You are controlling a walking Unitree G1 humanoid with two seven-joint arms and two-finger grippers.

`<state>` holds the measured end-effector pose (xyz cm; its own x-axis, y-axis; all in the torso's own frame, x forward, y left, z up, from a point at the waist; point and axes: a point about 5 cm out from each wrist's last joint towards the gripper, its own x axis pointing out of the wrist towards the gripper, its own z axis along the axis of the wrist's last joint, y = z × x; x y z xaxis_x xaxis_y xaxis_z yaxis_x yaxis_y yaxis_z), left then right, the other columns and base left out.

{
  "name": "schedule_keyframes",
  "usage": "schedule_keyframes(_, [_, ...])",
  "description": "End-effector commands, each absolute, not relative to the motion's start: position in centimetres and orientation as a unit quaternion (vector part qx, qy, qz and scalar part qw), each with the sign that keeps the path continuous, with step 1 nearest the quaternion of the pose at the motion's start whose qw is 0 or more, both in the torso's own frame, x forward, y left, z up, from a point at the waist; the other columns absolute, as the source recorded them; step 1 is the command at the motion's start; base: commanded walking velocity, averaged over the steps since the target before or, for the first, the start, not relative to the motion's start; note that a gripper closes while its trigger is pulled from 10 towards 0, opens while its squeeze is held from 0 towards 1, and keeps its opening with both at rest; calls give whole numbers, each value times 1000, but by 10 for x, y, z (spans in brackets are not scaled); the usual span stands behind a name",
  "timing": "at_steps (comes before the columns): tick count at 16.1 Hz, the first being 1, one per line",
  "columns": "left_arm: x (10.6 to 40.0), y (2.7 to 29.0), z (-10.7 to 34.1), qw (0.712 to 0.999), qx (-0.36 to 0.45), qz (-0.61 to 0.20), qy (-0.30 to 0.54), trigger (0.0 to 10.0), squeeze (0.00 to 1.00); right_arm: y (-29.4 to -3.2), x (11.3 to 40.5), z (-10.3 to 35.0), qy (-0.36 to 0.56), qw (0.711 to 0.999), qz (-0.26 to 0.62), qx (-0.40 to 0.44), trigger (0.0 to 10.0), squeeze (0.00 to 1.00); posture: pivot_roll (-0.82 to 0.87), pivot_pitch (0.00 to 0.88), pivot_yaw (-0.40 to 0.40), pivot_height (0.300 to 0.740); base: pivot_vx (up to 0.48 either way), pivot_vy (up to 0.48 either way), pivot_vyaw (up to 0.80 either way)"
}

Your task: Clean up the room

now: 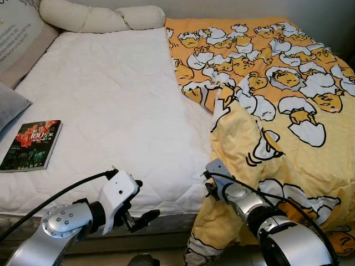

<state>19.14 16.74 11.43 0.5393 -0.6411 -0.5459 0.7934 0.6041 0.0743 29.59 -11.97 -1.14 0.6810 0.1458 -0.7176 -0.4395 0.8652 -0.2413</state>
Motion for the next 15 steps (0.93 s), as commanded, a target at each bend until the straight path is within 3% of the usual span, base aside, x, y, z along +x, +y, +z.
schedule_keyframes(1, [190,170,117,865,162,-409,242,10000,0,-121,296,-12,365,893,161,-211,0,0,251,43,22,740,0,0,0])
schedule_keyframes(12, [188,169,115,867,155,-403,249,10000,0,-141,298,-10,375,895,130,-205,0,0,233,21,-2,740,0,0,0])
schedule_keyframes(15, [197,166,115,881,151,-384,231,10000,0,-147,305,-2,356,912,147,-143,0,0,194,0,-15,740,0,0,0])
